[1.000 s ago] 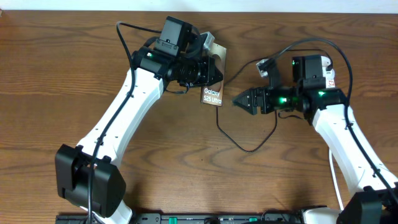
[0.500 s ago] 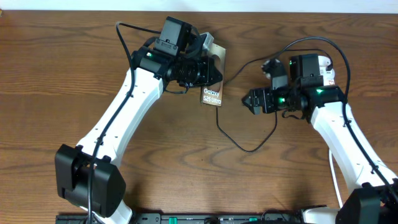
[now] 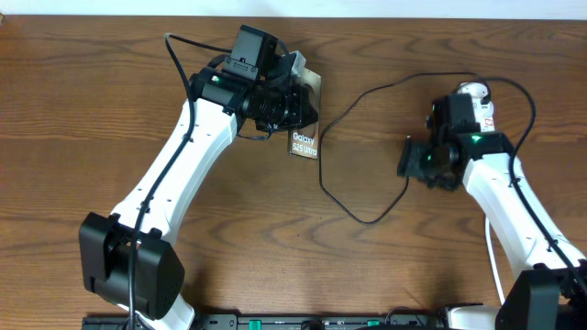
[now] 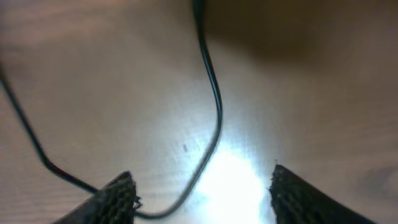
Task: Plug charger to phone and switch on socket
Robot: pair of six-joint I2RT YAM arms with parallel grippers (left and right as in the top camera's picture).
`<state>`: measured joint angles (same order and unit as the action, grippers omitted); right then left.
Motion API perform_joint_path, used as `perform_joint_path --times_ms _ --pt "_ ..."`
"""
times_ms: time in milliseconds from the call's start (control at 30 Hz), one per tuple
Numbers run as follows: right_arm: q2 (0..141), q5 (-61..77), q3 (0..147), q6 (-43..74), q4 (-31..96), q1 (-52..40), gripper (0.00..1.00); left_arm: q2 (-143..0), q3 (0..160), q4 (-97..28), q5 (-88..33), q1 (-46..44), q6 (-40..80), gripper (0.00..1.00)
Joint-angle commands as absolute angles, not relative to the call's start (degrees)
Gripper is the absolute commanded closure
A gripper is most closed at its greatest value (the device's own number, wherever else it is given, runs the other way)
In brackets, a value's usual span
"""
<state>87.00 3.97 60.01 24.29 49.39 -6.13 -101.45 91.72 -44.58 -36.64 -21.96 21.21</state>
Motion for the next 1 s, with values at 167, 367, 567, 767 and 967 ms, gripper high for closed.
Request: perform_joint_path --times_ms 167,367,567,767,967 --pt "87.53 8.08 48.4 33.78 46.52 -6.2 0.43 -99.24 92.84 -46.13 -36.38 -22.04 19.33 0.93" --pt "87.55 4.99 43.44 31.66 33.93 -6.2 0.47 -99.24 92.84 -46.24 -36.36 -22.04 17.52 0.93" --pt "87.57 -1.41 42.85 24.71 19.88 -6.2 0.3 -99.24 92.84 -46.26 -36.36 -22.04 16.32 0.93" --pt "88.07 -1.37 43.0 18.09 16.58 -6.2 0.26 -99.24 92.84 -46.87 -36.34 -22.04 16.32 0.93" --pt "90.52 -1.37 43.29 16.78 14.0 -5.54 0.36 -99.24 92.84 -46.68 -36.36 -22.04 16.32 0.93"
